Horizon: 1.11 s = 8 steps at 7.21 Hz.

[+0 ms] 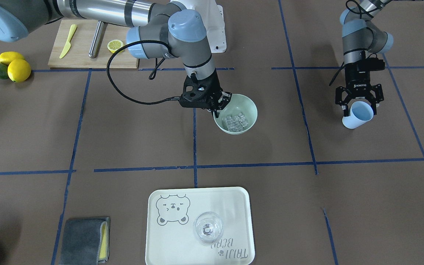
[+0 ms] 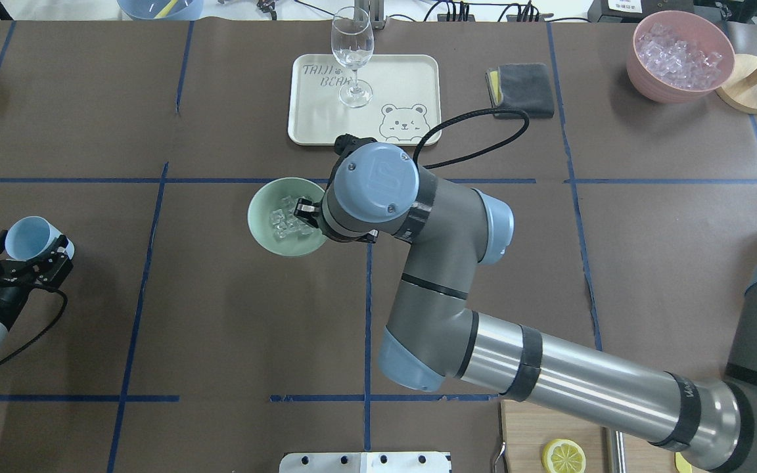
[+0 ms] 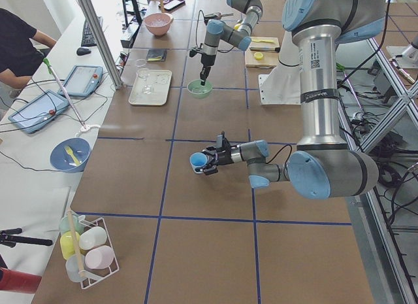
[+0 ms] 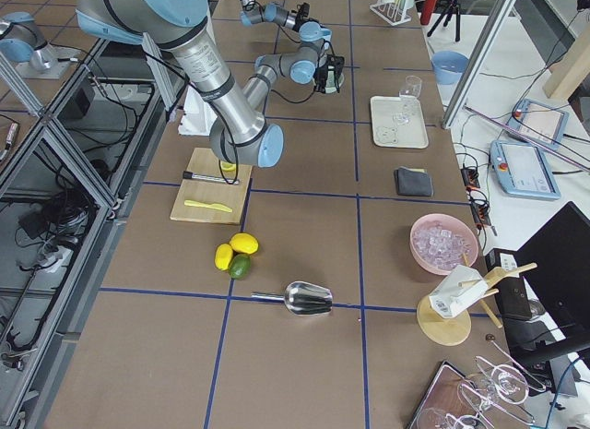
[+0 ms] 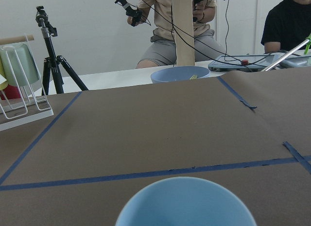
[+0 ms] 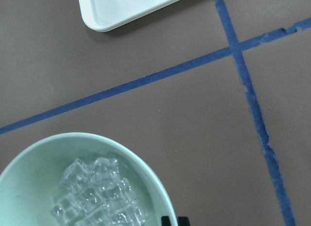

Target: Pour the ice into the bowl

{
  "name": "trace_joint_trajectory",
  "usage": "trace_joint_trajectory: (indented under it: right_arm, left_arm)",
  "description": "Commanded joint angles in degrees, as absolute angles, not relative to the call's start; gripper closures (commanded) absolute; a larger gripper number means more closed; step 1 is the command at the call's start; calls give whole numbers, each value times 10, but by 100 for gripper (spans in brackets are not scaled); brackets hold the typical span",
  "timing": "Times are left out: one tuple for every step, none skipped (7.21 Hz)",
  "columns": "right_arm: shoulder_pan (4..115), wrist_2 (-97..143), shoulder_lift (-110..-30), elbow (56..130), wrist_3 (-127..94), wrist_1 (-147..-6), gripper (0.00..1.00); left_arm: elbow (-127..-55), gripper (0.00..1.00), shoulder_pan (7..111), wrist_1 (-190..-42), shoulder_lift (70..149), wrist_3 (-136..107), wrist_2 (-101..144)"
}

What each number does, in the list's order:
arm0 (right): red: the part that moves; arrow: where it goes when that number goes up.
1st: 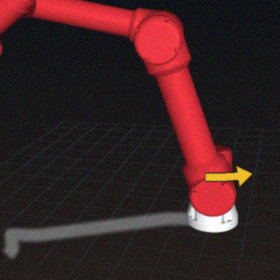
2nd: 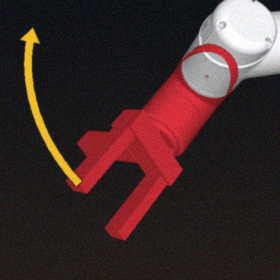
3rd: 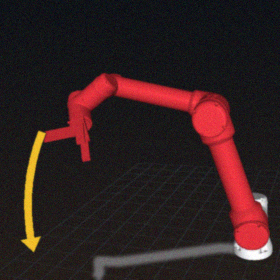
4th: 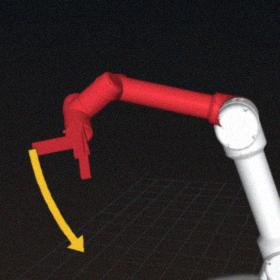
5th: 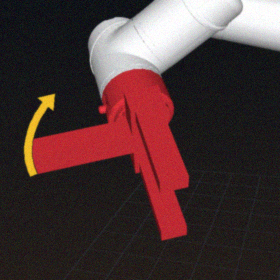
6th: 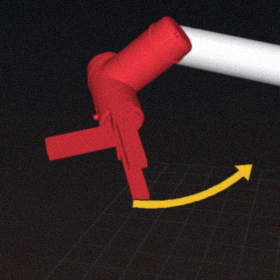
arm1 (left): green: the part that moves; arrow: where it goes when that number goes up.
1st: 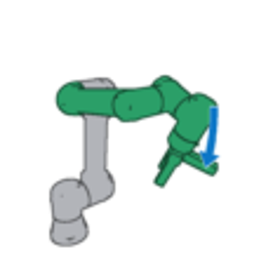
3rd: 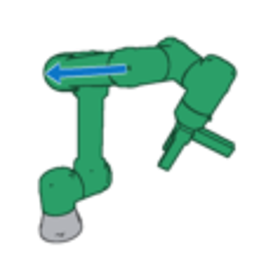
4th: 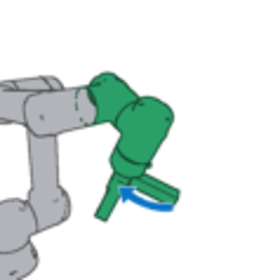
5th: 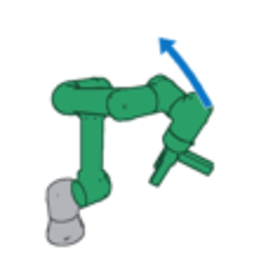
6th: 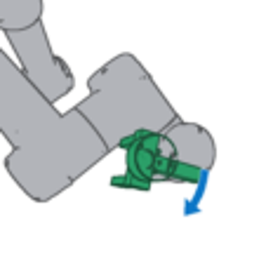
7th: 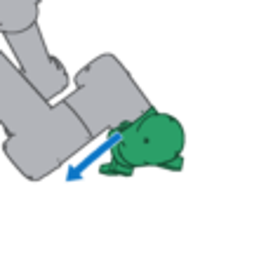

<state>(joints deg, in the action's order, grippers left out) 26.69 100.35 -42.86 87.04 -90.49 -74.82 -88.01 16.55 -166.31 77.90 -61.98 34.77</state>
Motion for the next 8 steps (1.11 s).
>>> trace_joint_trajectory:
  right_arm:
    - [276, 1004, -480, 924, -885, -758, 100]
    - [285, 1005, -489, 926, -884, -758, 100]
    - [296, 1011, -521, 950, -866, -758, 100]
    - [315, 1027, -573, 998, -836, -758, 100]
    - [331, 1042, -620, 1041, -807, -756, 100]
    - [347, 1055, -667, 1080, -798, -757, 100]
    - [364, 1061, -719, 1107, -779, -751, 100]
    - [381, 1061, -753, 1112, -727, -750, 100]
  left_arm:
    - [-944, 0, 170, -1665, 743, -599, 369]
    - [-963, 0, 170, -1665, 724, -598, 369]
    - [-975, 0, 177, -1664, 722, -569, 372]
    - [-988, 0, 200, -1663, 722, -550, 409]
    - [-1006, 0, 254, -1662, 722, -484, 461]
    - [-1015, 0, 303, -1661, 722, -429, 516]
    - [-1021, 0, 345, -1633, 722, -385, 558]
    - [-1073, 0, 396, -1556, 725, -319, 609]
